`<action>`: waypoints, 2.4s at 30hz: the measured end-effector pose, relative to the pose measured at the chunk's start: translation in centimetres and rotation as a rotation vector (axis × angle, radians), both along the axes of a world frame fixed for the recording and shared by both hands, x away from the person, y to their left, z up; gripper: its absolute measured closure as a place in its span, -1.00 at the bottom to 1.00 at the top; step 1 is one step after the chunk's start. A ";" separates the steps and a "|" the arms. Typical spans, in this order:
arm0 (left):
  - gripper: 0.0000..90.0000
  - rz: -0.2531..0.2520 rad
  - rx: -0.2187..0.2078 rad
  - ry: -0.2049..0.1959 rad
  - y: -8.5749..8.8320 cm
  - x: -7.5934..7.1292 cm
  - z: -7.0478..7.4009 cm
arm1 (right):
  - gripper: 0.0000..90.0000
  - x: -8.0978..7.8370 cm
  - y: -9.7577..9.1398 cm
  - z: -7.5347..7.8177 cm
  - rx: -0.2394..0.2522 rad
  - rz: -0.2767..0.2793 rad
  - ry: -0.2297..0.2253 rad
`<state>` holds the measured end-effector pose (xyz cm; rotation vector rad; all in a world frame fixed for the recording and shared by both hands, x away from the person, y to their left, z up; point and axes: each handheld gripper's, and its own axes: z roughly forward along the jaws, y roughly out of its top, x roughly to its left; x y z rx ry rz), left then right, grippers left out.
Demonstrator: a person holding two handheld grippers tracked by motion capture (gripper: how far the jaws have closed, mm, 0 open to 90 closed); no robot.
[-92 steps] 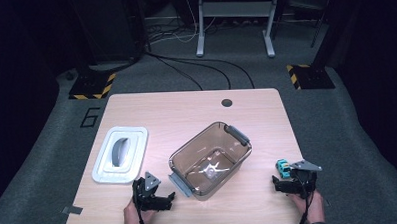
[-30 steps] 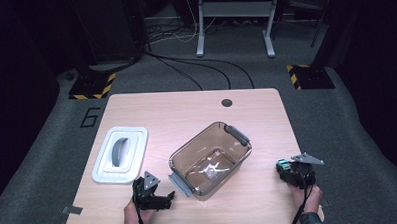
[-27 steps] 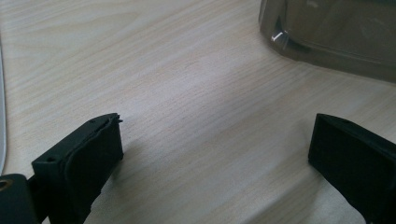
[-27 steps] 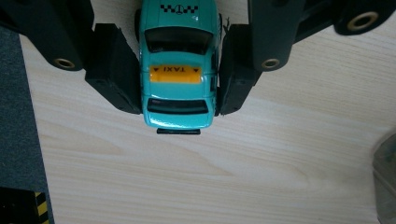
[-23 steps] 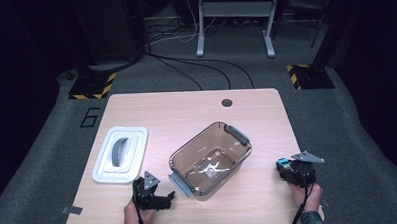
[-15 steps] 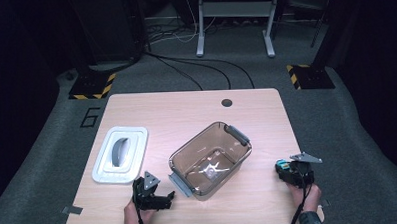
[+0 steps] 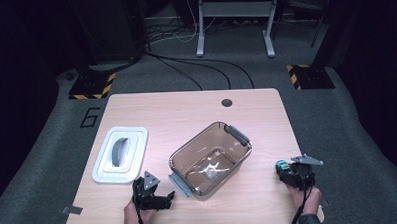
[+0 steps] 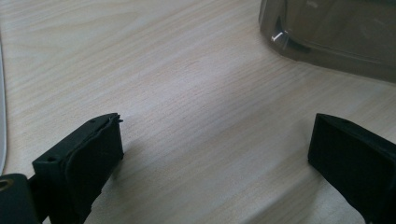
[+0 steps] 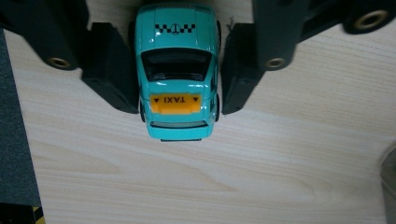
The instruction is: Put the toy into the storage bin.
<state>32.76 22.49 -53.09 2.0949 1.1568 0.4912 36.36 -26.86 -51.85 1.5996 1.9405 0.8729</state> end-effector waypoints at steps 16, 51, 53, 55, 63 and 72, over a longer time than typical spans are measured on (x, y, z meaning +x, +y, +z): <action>-0.93 0.000 0.000 0.000 0.0 0.0 0.0 | 0.17 -0.2 0.1 0.7 -0.013 0.018 -0.028; -0.93 -0.002 0.003 -0.001 0.0 0.0 0.0 | 0.17 1.9 2.7 7.0 -0.007 0.160 -0.019; -0.93 -0.001 0.003 -0.001 0.0 0.0 0.0 | 0.17 2.3 2.8 7.3 -0.005 0.165 -0.013; -0.93 0.000 0.000 0.000 0.0 0.0 0.0 | 0.17 2.5 2.9 7.5 -0.002 0.164 -0.008; -0.93 -0.001 0.001 0.000 0.0 0.0 0.0 | 0.17 3.5 3.3 8.9 -0.002 0.180 0.009; -0.93 -0.002 0.004 -0.002 0.0 0.0 0.0 | 0.17 4.7 3.7 10.8 -0.006 0.196 0.019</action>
